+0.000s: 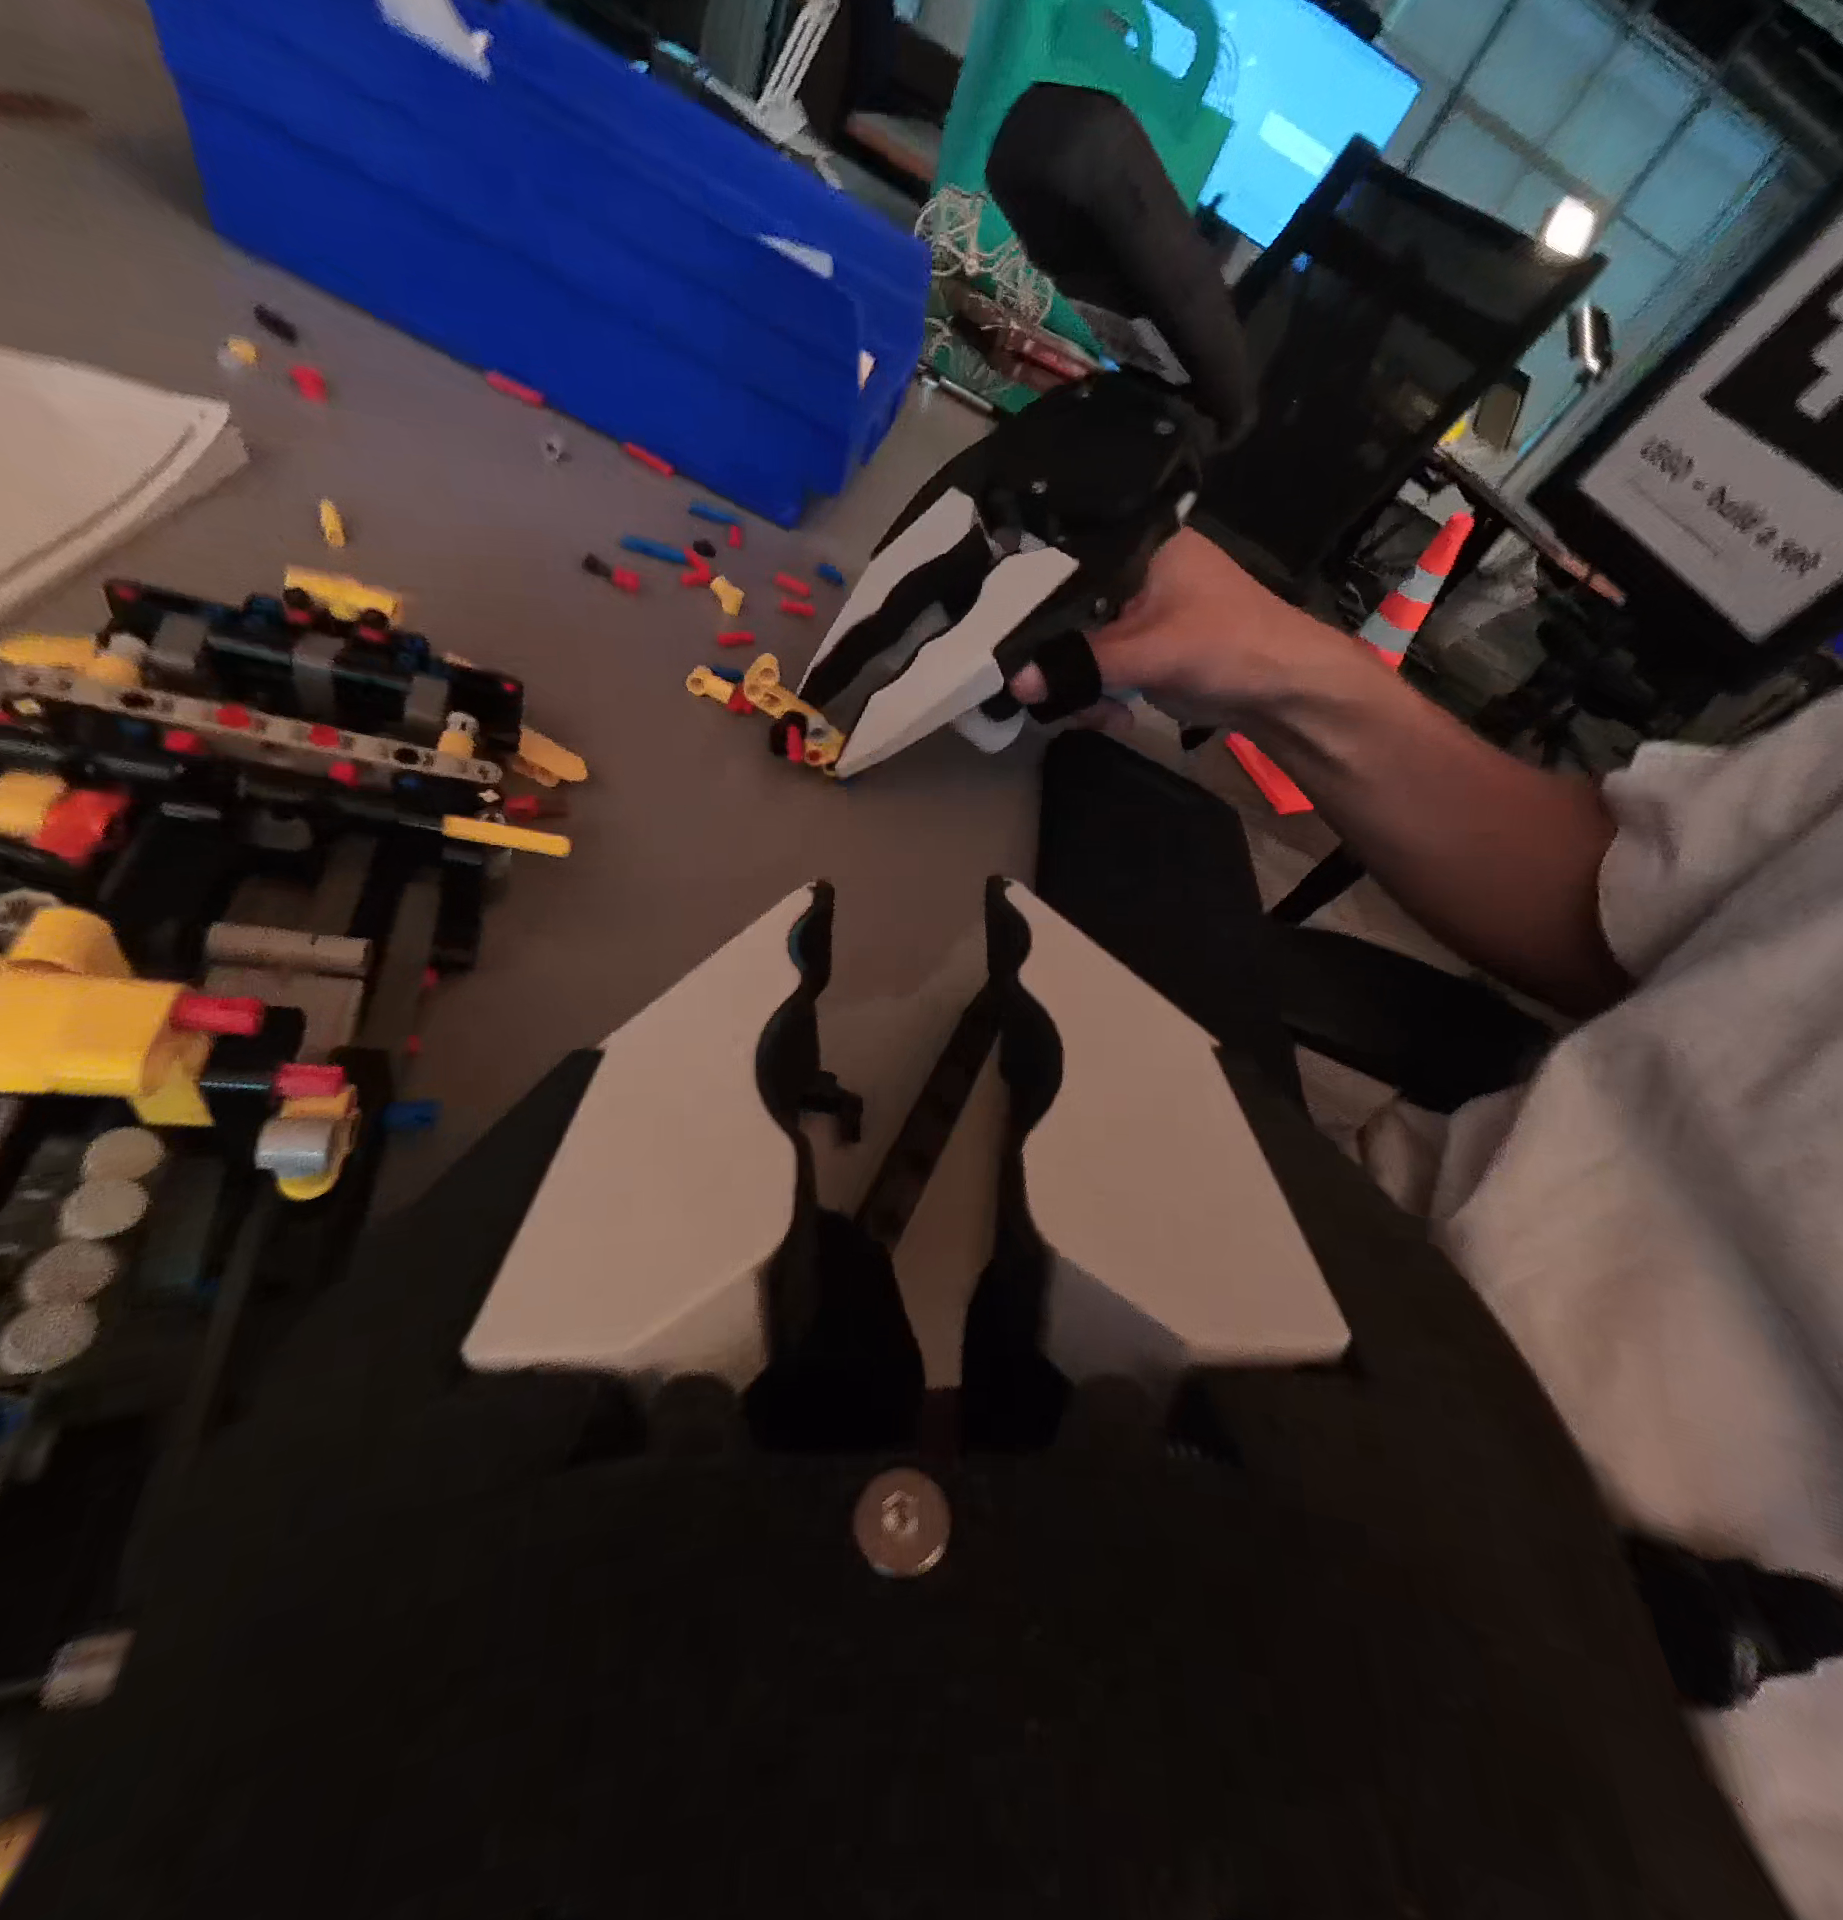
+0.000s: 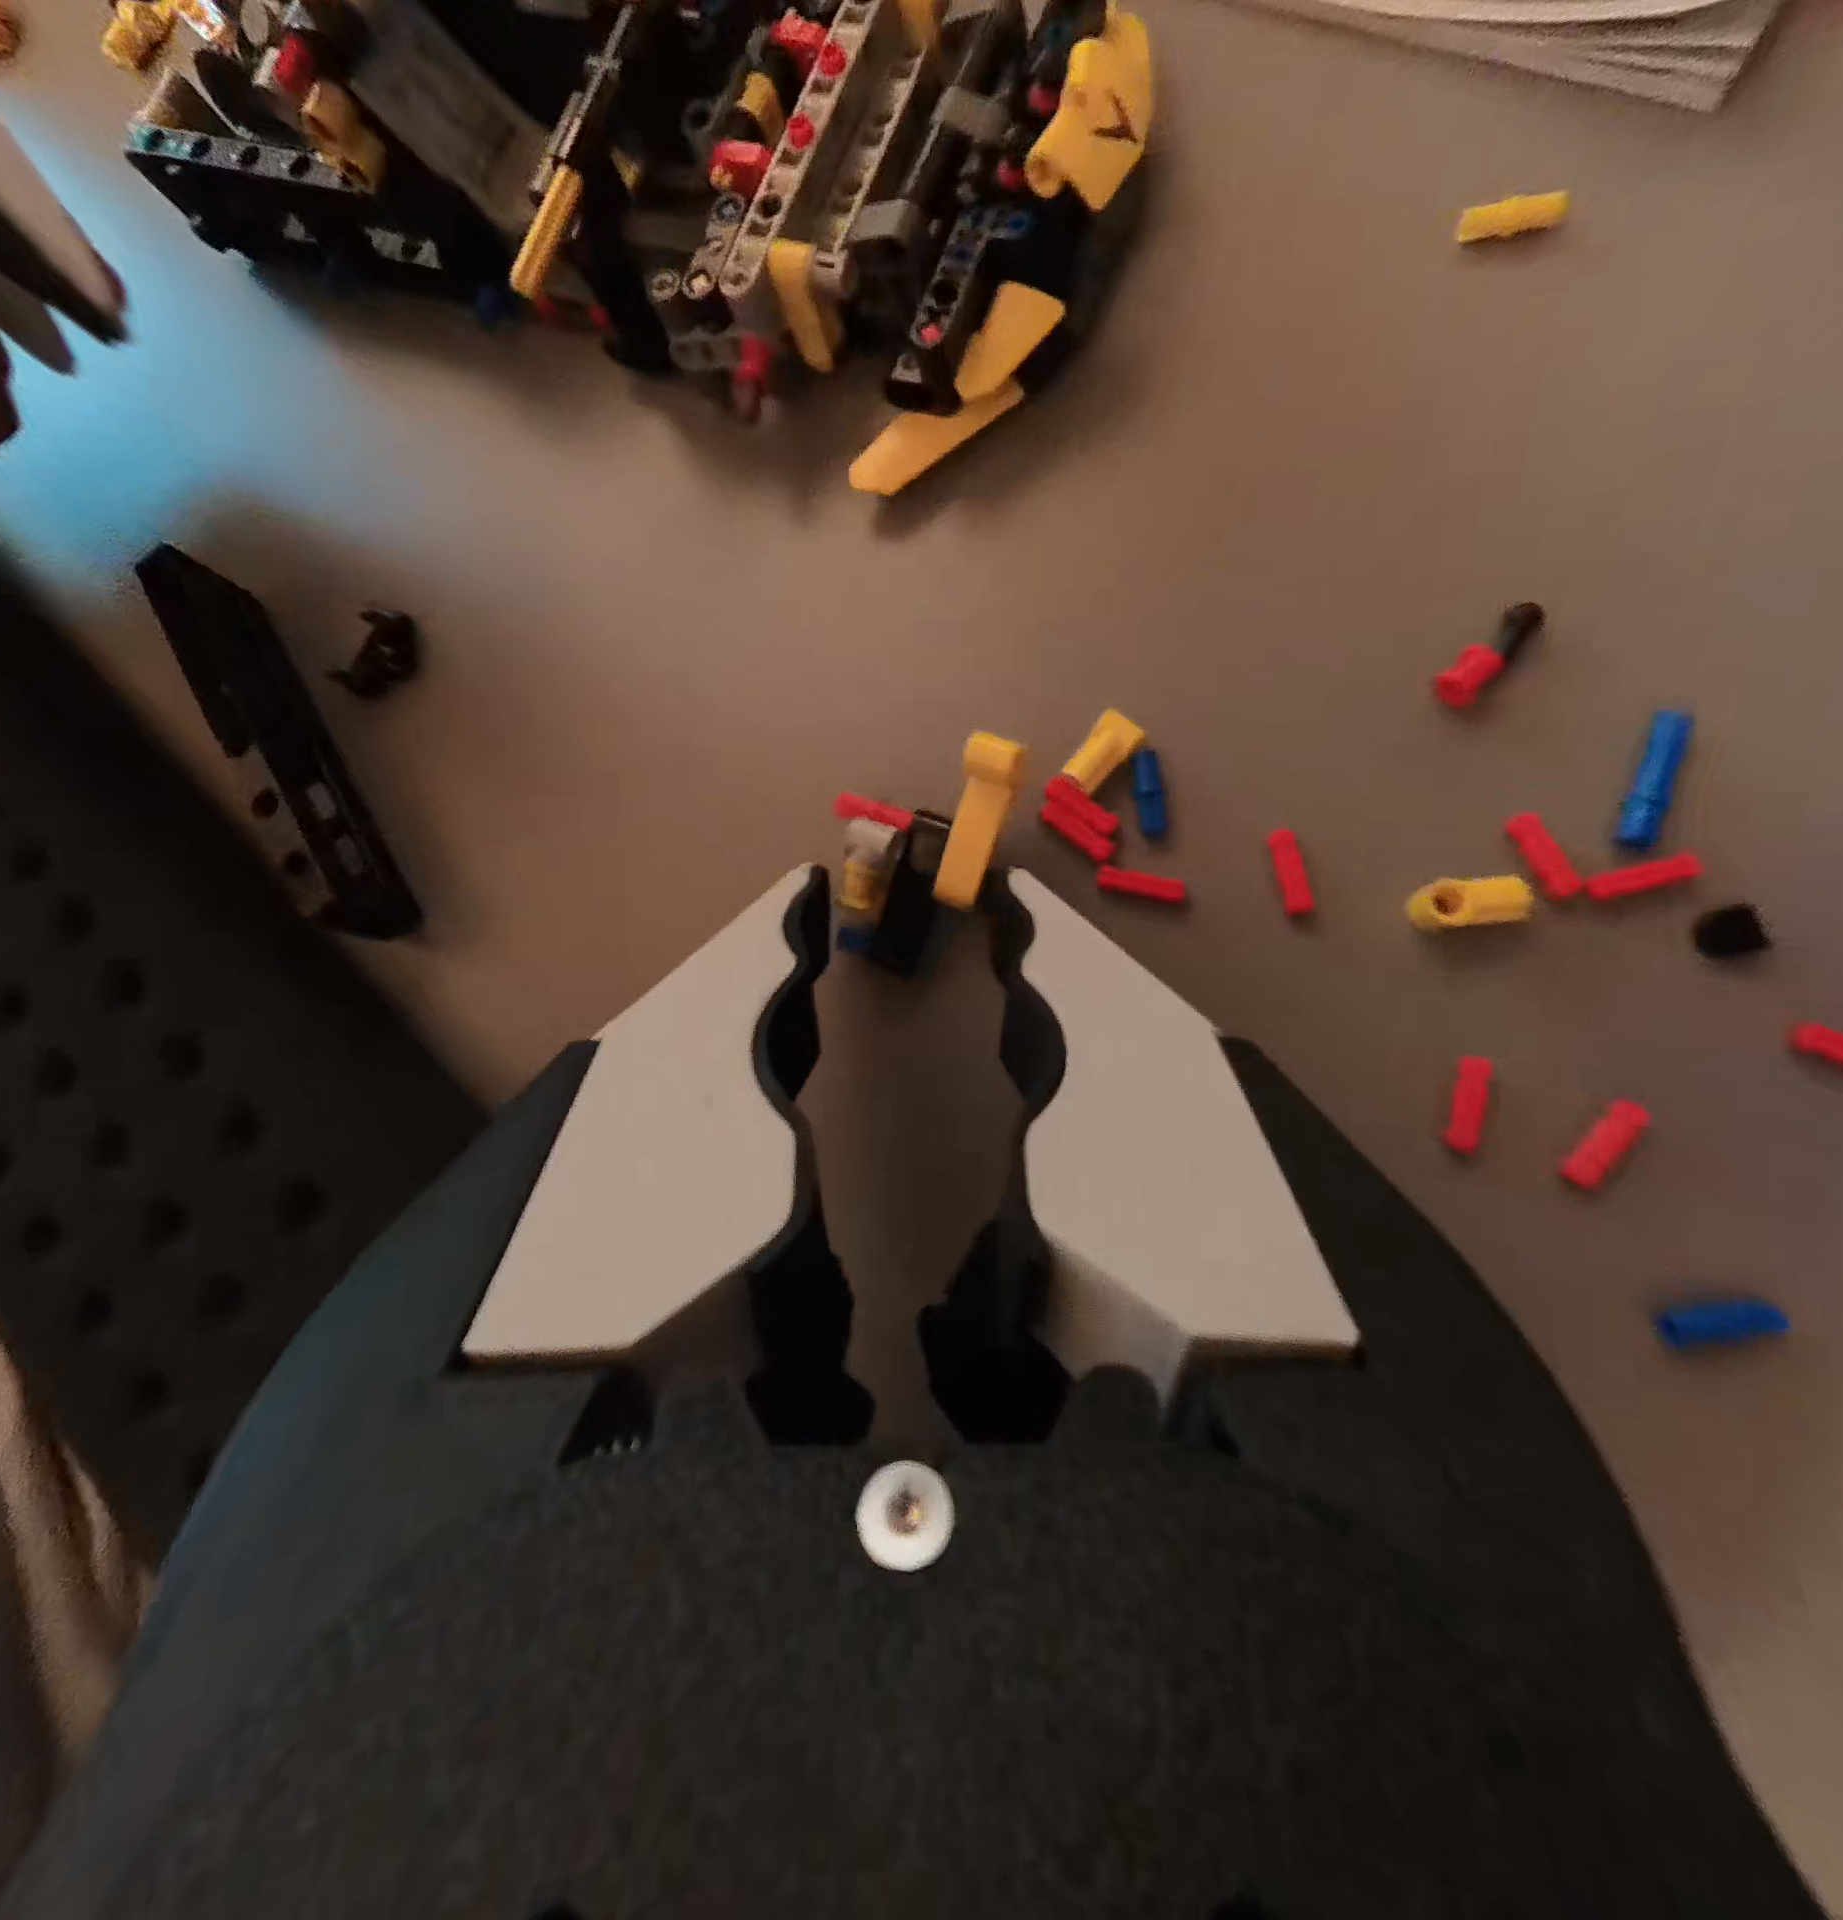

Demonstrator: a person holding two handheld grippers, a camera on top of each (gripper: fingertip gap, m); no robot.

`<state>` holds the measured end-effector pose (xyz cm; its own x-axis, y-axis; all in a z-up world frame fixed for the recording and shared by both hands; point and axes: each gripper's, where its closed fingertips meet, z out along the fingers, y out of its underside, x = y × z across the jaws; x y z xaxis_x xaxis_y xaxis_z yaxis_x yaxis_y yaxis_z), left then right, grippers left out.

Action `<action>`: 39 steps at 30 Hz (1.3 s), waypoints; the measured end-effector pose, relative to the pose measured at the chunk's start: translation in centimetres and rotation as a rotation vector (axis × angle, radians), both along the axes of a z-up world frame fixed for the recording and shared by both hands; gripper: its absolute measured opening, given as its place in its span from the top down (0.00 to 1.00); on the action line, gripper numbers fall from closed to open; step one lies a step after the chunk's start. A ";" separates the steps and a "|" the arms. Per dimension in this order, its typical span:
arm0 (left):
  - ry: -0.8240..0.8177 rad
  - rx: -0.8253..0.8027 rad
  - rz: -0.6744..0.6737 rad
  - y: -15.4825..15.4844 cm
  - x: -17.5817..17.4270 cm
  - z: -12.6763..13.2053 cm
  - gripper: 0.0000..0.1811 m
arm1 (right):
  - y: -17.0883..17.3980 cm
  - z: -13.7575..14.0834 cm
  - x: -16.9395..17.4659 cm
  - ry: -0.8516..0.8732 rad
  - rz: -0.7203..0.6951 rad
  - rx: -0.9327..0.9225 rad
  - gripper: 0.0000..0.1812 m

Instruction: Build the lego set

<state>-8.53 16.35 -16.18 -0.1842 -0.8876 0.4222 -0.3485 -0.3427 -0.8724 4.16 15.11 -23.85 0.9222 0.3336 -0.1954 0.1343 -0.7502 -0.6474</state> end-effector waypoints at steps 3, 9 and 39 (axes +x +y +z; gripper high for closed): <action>0.025 -0.106 0.013 0.0 1.7 -0.1 0.84 | 0.4 -0.1 -1.0 0.036 0.025 -0.018 0.85; 0.061 -0.216 0.022 -0.6 3.8 -0.5 0.83 | 0.8 4.9 -5.2 0.114 0.124 0.209 0.85; -0.158 -0.704 -0.381 -3.4 -0.3 5.9 0.92 | -3.1 11.4 -13.9 0.678 0.558 0.096 0.96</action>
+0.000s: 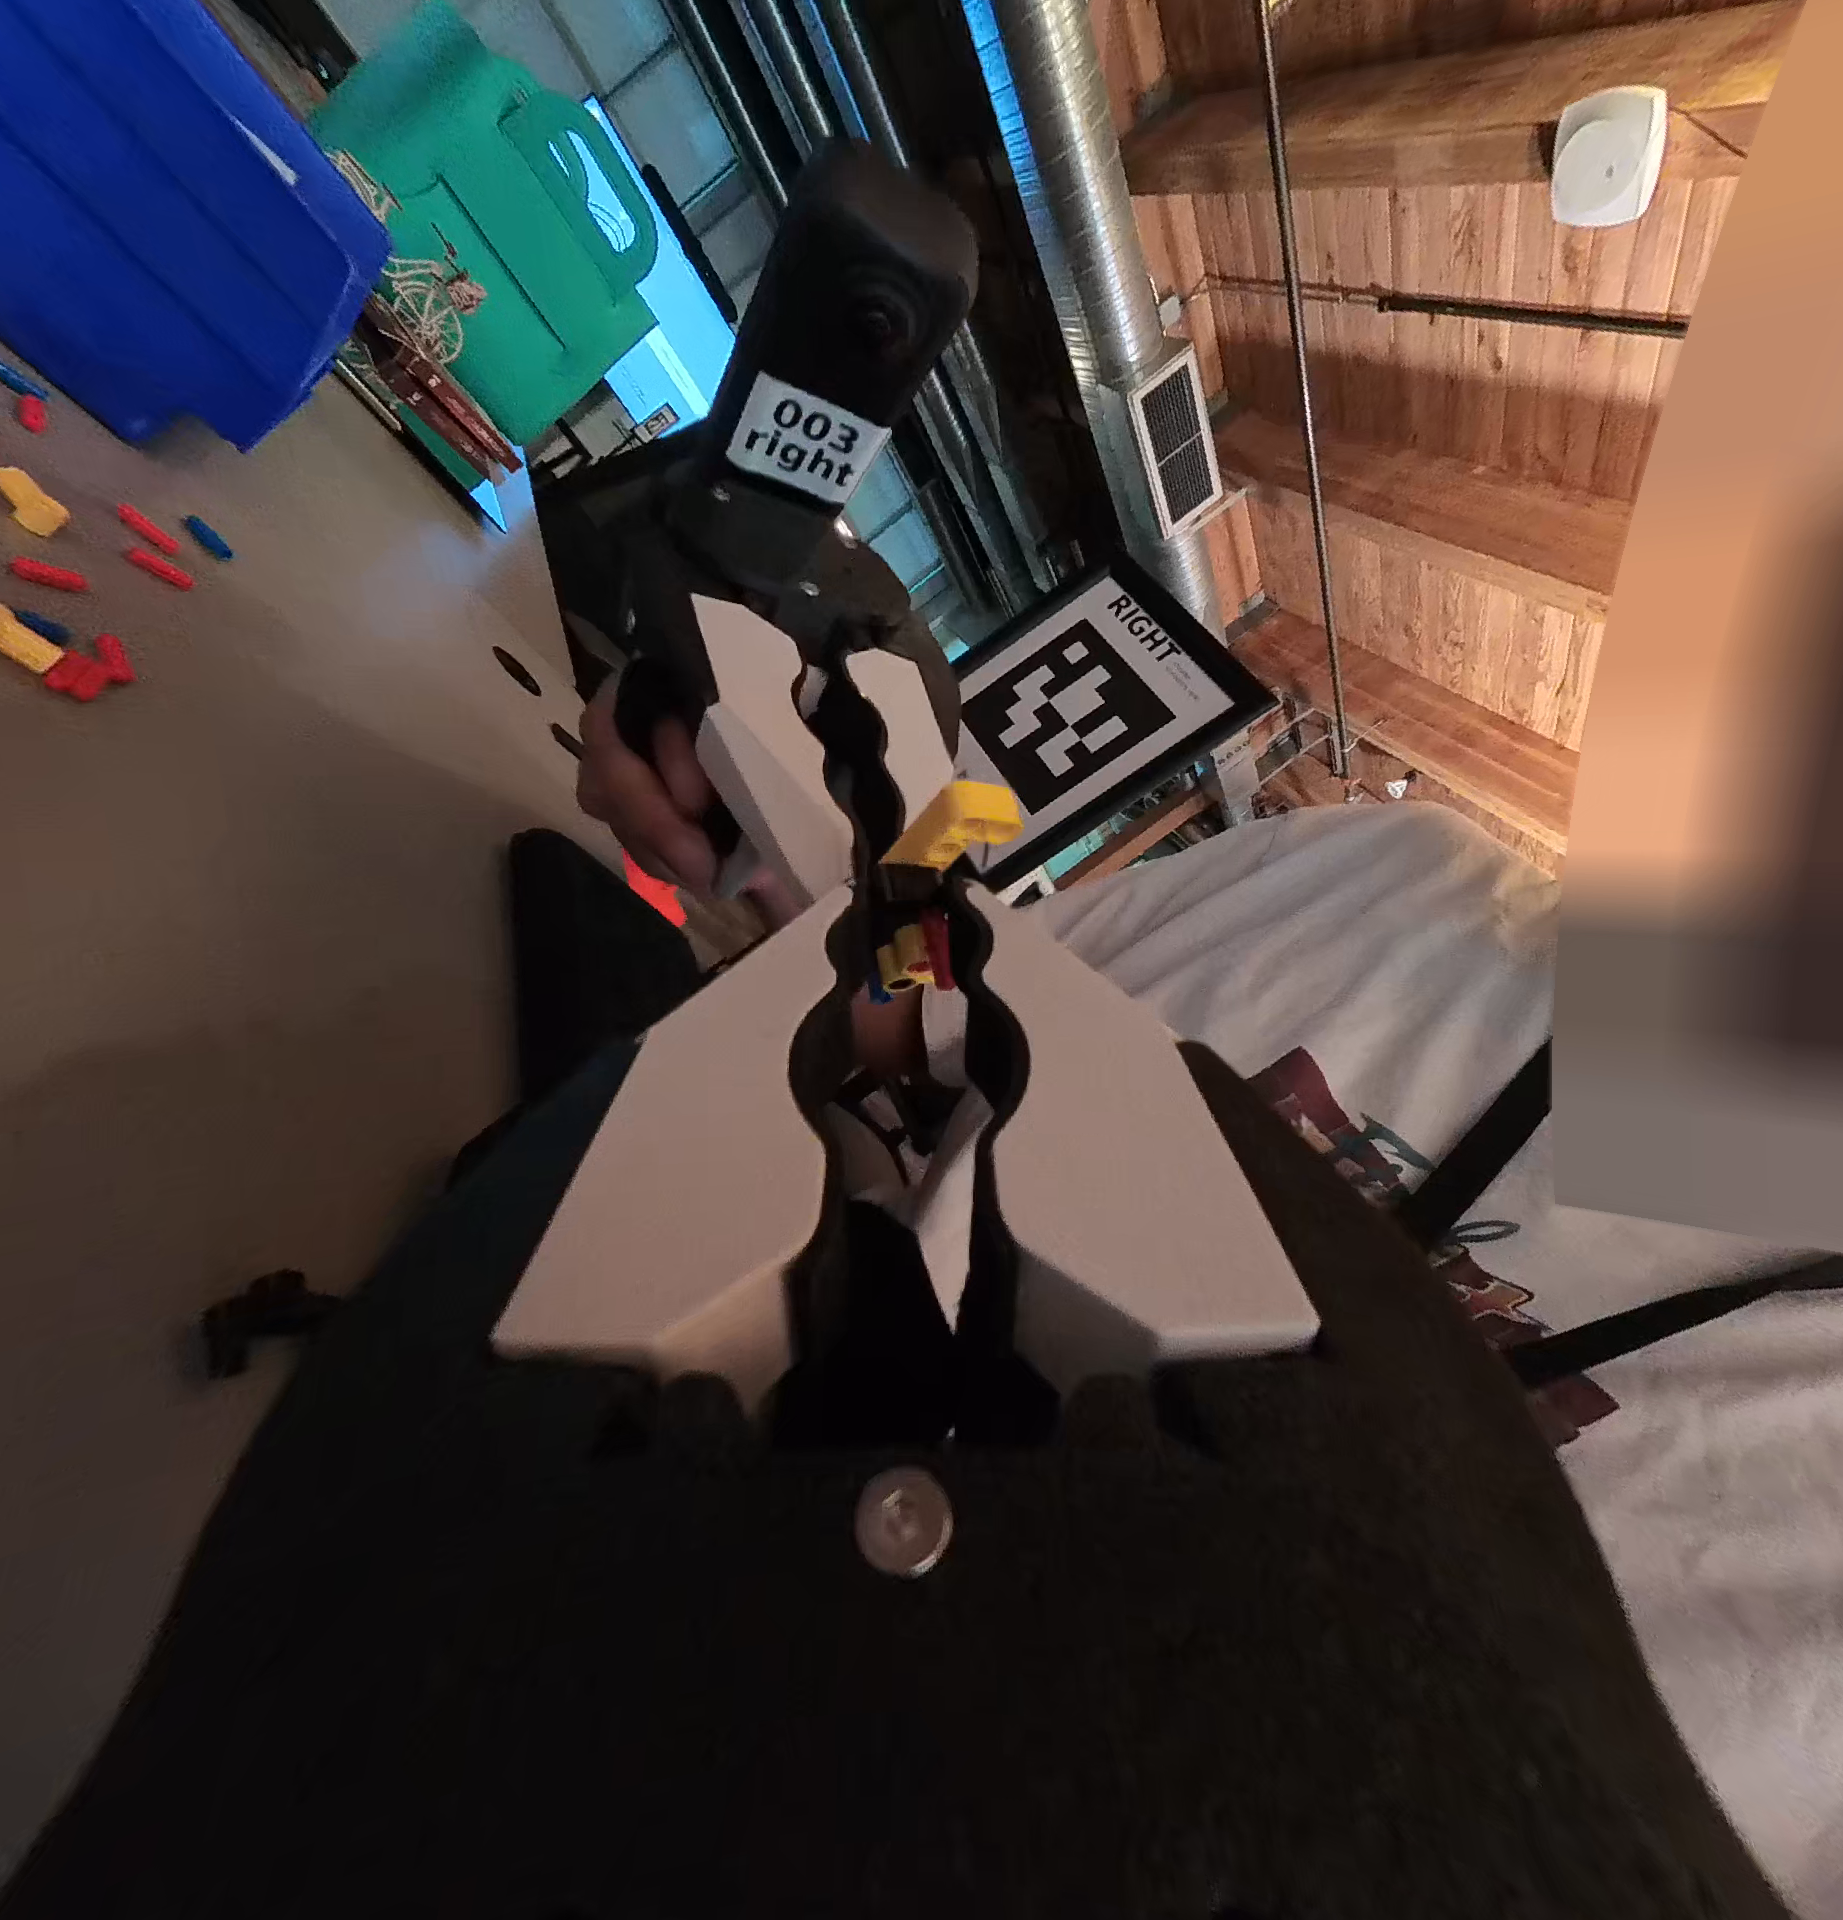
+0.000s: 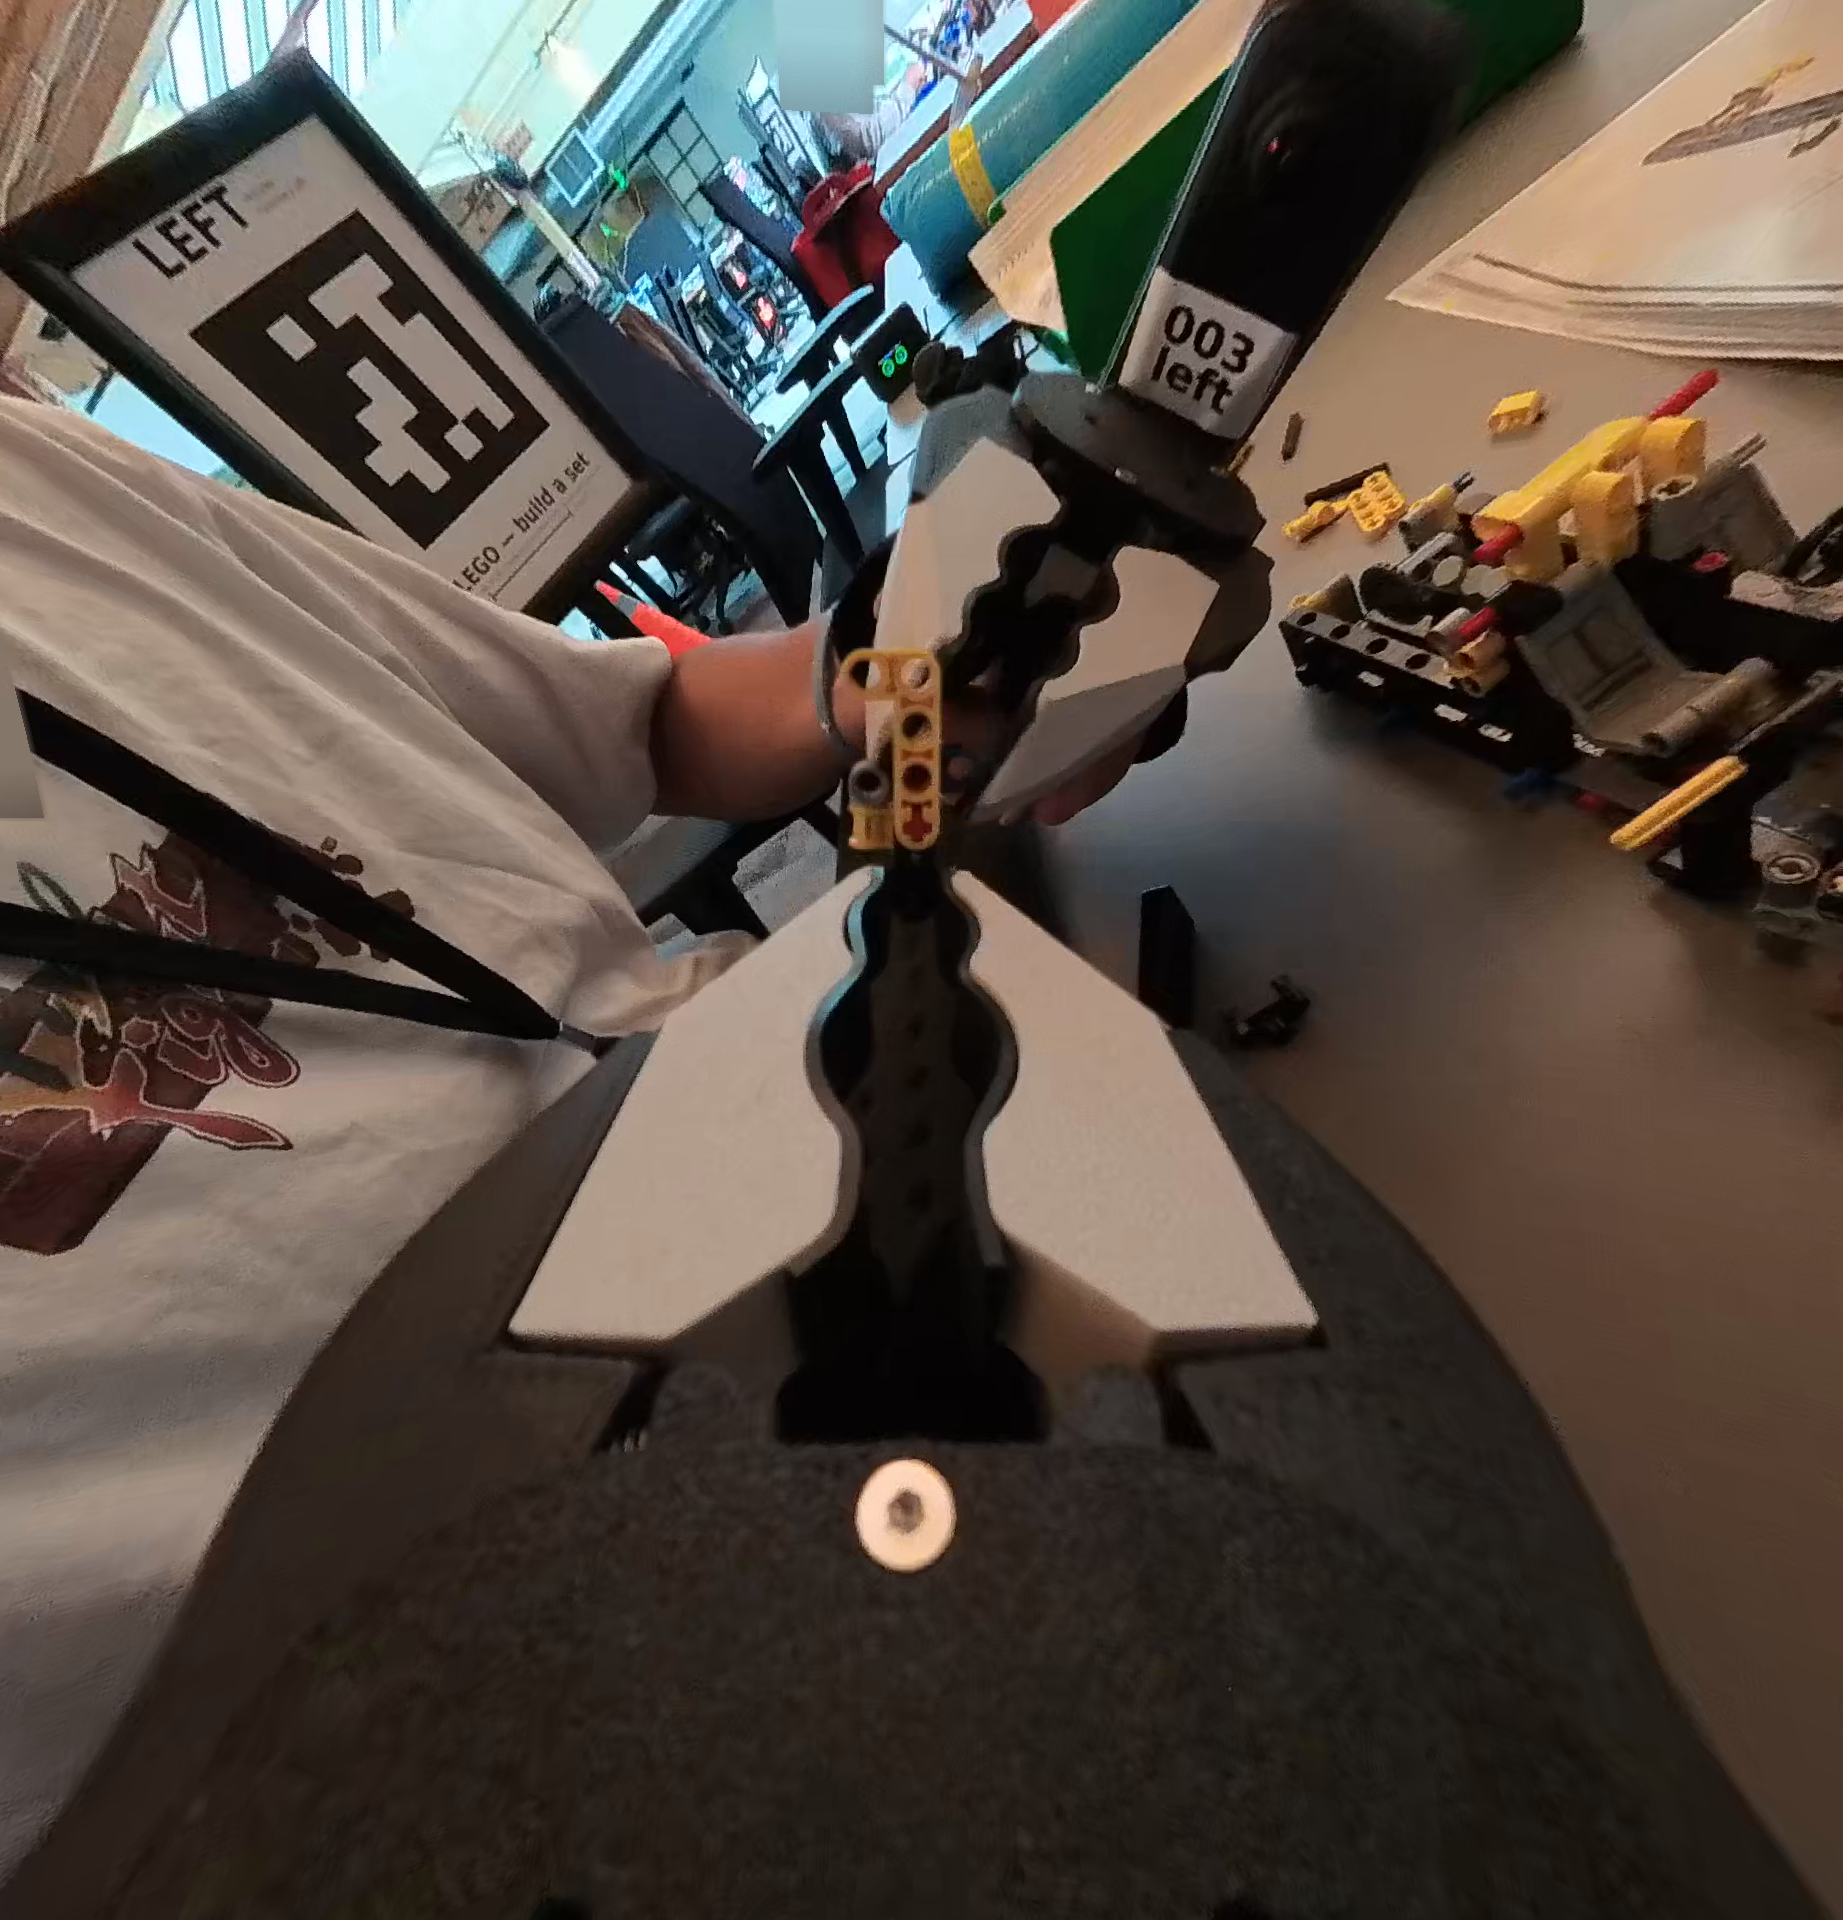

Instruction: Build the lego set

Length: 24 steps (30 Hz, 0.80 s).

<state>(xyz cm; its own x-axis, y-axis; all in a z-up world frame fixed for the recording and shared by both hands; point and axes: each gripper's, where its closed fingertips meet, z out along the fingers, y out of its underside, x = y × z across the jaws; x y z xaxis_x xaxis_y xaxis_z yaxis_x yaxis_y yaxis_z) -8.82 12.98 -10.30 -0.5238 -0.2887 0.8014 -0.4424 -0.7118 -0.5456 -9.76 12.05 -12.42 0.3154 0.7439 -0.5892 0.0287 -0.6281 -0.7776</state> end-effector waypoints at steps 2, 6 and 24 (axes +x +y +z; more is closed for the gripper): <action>-0.006 0.012 -0.008 -0.2 -0.1 0.1 0.92 | -0.2 0.1 -0.1 0.007 0.013 -0.007 0.96; -0.010 0.063 0.017 0.1 0.0 0.0 0.92 | 0.1 0.0 0.1 0.021 -0.010 0.002 0.96; 0.304 1.084 -0.011 1.6 -4.0 -13.3 0.87 | 1.6 -9.5 3.0 -0.343 0.076 0.006 0.96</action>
